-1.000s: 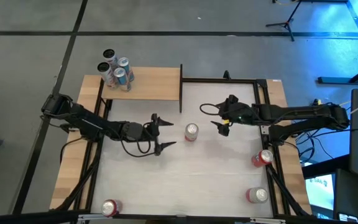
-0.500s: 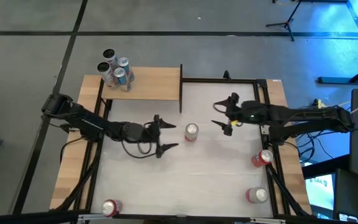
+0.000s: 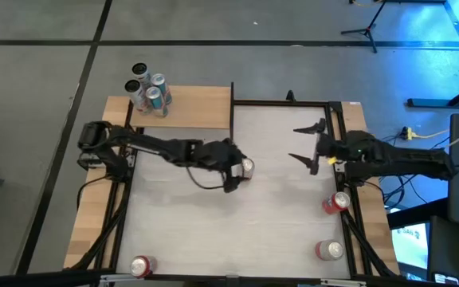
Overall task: Place canned beverage on shelf
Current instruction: Put the top pink white soda can on the shelf
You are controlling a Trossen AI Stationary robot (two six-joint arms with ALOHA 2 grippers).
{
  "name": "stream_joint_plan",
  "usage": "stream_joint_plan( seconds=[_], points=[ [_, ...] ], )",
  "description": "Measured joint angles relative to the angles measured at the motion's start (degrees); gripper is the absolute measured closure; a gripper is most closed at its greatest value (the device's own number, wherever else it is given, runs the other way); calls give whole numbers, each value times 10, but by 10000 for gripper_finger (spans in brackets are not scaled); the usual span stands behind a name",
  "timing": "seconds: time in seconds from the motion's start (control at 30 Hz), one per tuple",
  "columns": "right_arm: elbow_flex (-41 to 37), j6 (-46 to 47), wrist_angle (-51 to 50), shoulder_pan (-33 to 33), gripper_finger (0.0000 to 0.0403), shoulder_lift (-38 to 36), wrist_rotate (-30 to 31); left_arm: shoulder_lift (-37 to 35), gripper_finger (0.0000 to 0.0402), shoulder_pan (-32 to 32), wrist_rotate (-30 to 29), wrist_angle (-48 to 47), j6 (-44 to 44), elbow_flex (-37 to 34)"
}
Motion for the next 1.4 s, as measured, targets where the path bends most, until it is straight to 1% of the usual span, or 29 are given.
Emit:
stream_joint_plan(
  seconds=[0.1,0.27,0.3,0.4,0.43,0.6,0.77,1.0,1.13,1.23,1.4],
  points=[
    [-6,17,-3,0,15,-24,-3,34,15,19,19,-40,-1,36],
    [-7,32,-6,0,15,-34,-27,73,15,29,57,-53,1,72],
    [-7,32,-8,0,15,-33,-30,78,15,29,55,-52,3,73],
    [-7,32,-7,0,15,-23,-30,82,15,30,18,-63,16,73],
    [-7,33,-7,0,15,-20,-30,82,15,30,14,-64,18,73],
    [-7,33,-4,0,15,1,-30,83,15,29,24,-69,18,73],
    [-7,33,2,0,15,17,-26,99,15,30,-22,-73,33,72],
    [-7,31,6,0,15,29,-26,111,15,29,-15,-83,31,72],
    [-7,31,9,0,15,28,-26,120,17,30,-28,-87,30,72],
    [-7,31,8,0,15,29,-26,119,40,29,-32,-84,30,72],
    [-7,29,8,0,15,28,-26,119,117,30,-22,-87,32,72]
  ],
)
